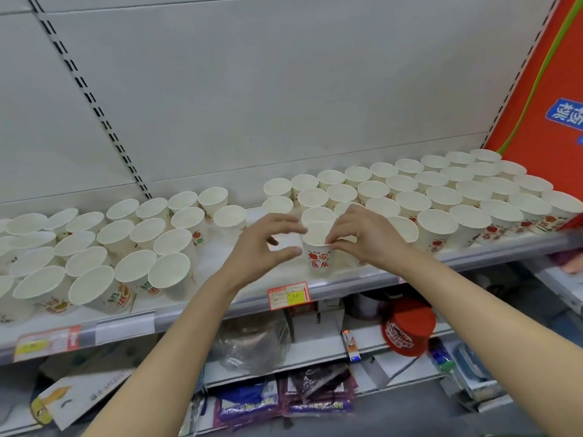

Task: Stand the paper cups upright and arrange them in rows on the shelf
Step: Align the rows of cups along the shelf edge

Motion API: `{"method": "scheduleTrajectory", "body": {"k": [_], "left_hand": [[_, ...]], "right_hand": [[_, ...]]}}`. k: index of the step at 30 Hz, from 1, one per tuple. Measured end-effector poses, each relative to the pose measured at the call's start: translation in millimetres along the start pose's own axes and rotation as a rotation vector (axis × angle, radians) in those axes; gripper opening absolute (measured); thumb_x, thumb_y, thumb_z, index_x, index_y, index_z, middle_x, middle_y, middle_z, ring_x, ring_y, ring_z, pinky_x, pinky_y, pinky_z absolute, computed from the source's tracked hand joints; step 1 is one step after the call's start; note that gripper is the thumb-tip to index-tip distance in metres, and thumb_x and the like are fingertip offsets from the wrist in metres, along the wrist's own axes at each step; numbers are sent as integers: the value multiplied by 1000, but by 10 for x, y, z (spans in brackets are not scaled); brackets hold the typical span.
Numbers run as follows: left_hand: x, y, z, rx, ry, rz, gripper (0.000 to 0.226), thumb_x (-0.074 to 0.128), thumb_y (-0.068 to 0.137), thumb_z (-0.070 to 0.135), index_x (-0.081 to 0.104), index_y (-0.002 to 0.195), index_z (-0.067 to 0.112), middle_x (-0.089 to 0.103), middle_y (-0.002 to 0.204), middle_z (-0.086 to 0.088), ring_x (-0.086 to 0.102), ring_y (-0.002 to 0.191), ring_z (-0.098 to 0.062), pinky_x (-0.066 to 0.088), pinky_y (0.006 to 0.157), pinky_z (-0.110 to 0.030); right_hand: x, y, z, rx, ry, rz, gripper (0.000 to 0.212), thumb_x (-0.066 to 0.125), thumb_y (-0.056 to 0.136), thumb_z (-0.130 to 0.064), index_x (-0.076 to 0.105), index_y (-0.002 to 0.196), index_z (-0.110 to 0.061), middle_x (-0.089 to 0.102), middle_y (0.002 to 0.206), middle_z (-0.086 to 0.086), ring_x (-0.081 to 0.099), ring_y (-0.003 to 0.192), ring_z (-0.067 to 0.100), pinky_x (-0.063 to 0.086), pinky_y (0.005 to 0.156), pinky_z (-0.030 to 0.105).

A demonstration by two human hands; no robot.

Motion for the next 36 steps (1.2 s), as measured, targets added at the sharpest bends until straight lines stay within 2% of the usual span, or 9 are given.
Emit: {"method": "scheduleTrajectory", "body": {"k": [4,15,19,22,25,28,30,32,36], "left_hand": [[213,-21,-6,-7,173,-46,16,77,81,24,75,92,35,61,120,16,54,109,-3,48,83,-23],[455,19,72,-20,357,-8,6,73,83,33,70,86,37,64,109,20,55,99,-3,53,78,-36],[451,39,165,2,448,11,16,73,83,35,64,96,35,63,98,19,53,91,-3,51,75,-32],[476,73,221,33,528,2,11,70,85,38,68,95,33,64,96,17,52,92,-5,45,72,-25],[510,94,223,30,544,-13,10,70,86,39,70,93,32,65,97,15,53,94,-8,45,71,-26],[510,59,262,44,508,-13,16,70,85,41,69,99,33,65,103,16,55,92,-5,50,72,-28],[360,-24,226,14,506,38,21,69,86,42,67,106,36,63,111,19,55,91,-1,50,74,-27],[68,-176,59,-70,568,135,21,67,88,40,68,108,36,63,112,17,55,94,-4,49,75,-26],[-839,-705,-346,-266,733,391,16,72,85,33,73,98,25,68,94,7,58,91,-21,43,70,-31]], "right_hand": [[27,-95,-80,-117,-102,-4,6,79,72,-19,75,76,-22,70,75,-8,55,73,23,48,56,37],[89,-210,-19,-171,-215,54,10,81,70,-14,73,70,-20,68,70,-7,56,69,26,44,55,33],[78,-217,8,-140,-196,63,12,82,67,-13,72,69,-20,67,69,-7,56,69,26,44,56,33],[66,-227,-9,-152,-179,58,12,82,67,-14,72,70,-20,67,69,-7,56,70,25,42,57,32],[71,-247,-3,-172,-175,54,13,83,67,-15,72,72,-21,67,69,-8,54,71,24,40,57,30],[22,-275,21,-152,-156,95,16,83,69,-26,74,80,-21,68,75,-8,53,74,21,37,61,28],[-36,-239,-12,-131,-130,158,17,81,72,-29,74,84,-20,68,78,-8,54,76,21,40,63,29],[-62,-154,-111,-132,-114,242,9,77,75,-25,74,81,-18,69,77,-7,54,75,22,43,63,32],[194,208,-353,-108,-84,274,6,77,74,-19,72,75,-17,68,72,-4,56,71,25,43,64,33]]}}
Point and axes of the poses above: each hand's wrist, its own y-axis towards the middle knuckle, its own x-axis out of the palm, z = x × y, the point moved 10 cm from there along y, towards the middle knuckle
